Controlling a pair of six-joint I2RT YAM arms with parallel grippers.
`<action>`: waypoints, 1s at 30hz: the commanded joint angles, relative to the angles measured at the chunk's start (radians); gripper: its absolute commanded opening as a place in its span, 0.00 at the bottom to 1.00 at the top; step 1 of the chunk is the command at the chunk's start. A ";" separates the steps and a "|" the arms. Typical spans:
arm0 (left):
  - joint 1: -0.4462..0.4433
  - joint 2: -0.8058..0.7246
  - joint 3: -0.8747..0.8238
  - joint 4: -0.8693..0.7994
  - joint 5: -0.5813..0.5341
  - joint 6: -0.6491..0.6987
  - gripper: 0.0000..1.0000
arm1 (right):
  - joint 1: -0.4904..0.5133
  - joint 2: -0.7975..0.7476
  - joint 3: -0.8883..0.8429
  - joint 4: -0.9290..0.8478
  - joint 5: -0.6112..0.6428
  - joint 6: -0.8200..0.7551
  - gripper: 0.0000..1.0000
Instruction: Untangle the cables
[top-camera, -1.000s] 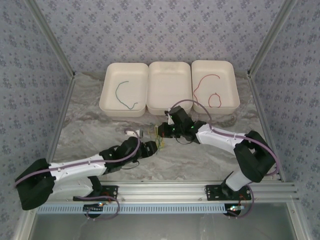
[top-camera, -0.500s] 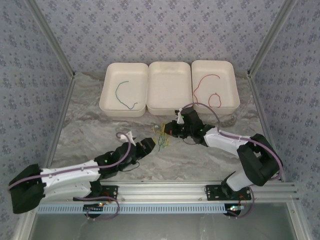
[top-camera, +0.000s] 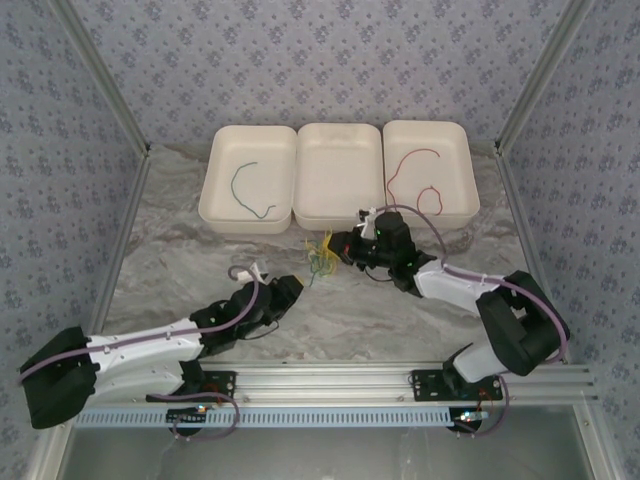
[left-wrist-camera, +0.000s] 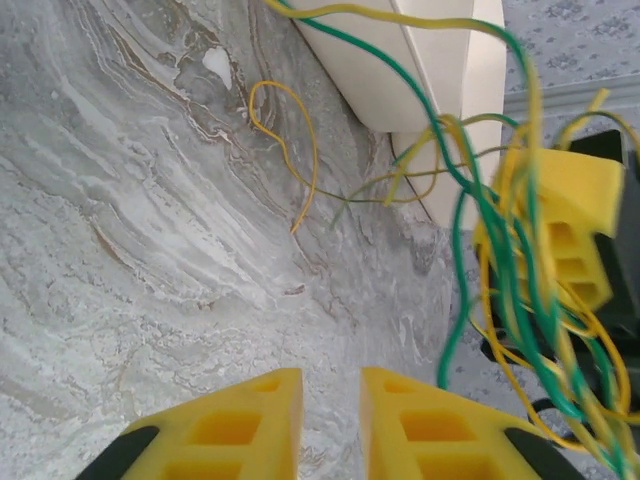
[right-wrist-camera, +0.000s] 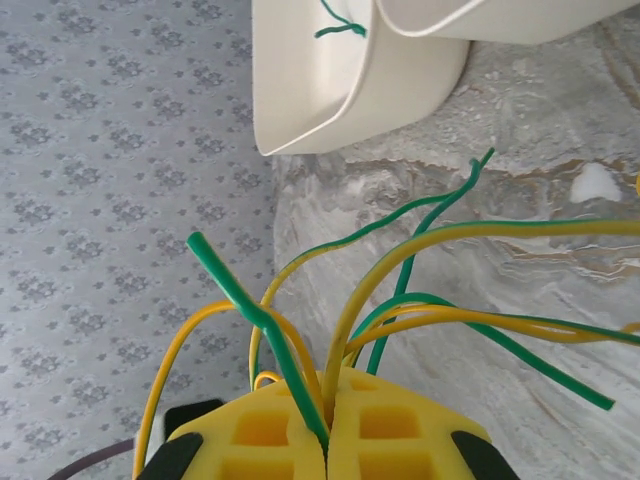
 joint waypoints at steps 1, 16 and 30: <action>0.019 0.017 0.053 0.088 0.039 -0.029 0.33 | 0.016 -0.047 -0.005 0.001 0.010 0.014 0.00; 0.018 -0.015 0.075 0.039 0.033 -0.105 0.35 | 0.075 -0.010 -0.044 0.071 0.070 -0.033 0.00; 0.018 -0.044 0.077 0.005 0.004 -0.122 0.34 | 0.110 0.008 -0.048 0.075 0.090 -0.056 0.00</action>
